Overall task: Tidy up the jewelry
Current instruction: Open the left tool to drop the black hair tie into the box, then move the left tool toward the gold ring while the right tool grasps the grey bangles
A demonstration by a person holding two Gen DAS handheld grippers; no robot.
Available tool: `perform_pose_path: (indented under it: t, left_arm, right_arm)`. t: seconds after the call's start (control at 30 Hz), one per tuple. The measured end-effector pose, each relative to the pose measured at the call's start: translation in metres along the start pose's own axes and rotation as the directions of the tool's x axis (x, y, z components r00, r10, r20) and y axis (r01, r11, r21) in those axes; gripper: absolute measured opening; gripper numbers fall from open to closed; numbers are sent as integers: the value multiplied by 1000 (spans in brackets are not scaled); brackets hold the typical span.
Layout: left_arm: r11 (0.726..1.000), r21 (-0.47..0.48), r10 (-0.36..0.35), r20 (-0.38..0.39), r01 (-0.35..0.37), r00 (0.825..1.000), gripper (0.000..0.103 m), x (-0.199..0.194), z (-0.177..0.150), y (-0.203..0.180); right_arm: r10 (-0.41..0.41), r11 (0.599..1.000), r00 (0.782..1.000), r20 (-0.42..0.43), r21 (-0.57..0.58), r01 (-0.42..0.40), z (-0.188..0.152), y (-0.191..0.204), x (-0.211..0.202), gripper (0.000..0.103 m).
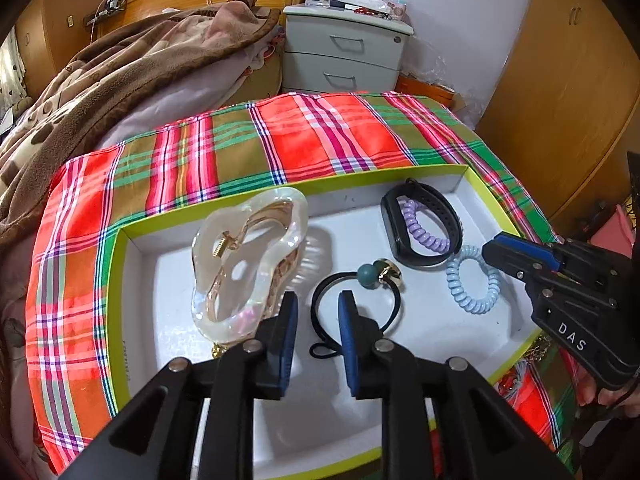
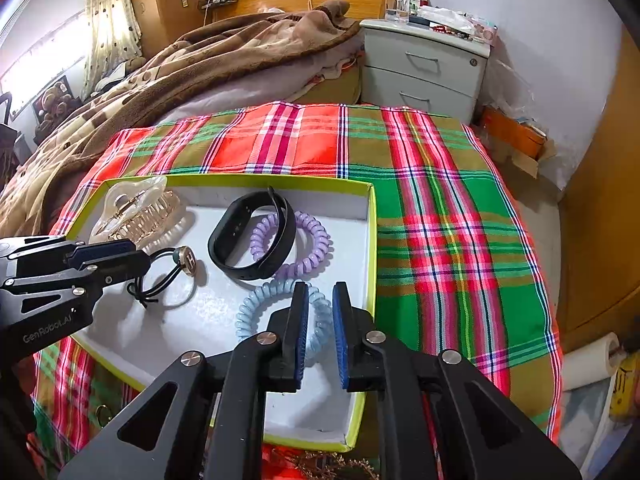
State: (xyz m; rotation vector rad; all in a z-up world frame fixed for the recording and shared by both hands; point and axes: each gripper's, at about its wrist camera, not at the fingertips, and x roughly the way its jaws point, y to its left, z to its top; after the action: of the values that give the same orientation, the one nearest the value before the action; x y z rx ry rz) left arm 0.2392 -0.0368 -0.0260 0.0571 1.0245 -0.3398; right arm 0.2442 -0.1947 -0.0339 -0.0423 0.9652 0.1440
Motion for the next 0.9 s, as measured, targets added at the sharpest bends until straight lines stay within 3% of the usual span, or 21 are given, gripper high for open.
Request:
perform_pose_path:
  t: [0.23, 0.5, 0.63, 0.9]
  left_arm:
    - [1000, 9, -20, 6, 20, 1000, 31, -5, -2, -5]
    - [999, 17, -36, 24, 35, 999, 33, -18, -7, -11]
    - [999, 18, -49, 42, 48, 998, 36, -28, -12, -13]
    - [996, 19, -84, 81, 83, 993, 43, -52, -28, -15]
  right_arm:
    - [4, 1000, 1000, 8, 0, -4, 0, 2, -4, 15]
    - [16, 1000, 999, 34, 6, -16, -2, 3, -16, 17]
    - [25, 1000, 998, 50, 18, -26, -4, 2, -23, 30]
    - [59, 997, 995, 84, 47, -63, -16, -2, -40, 32]
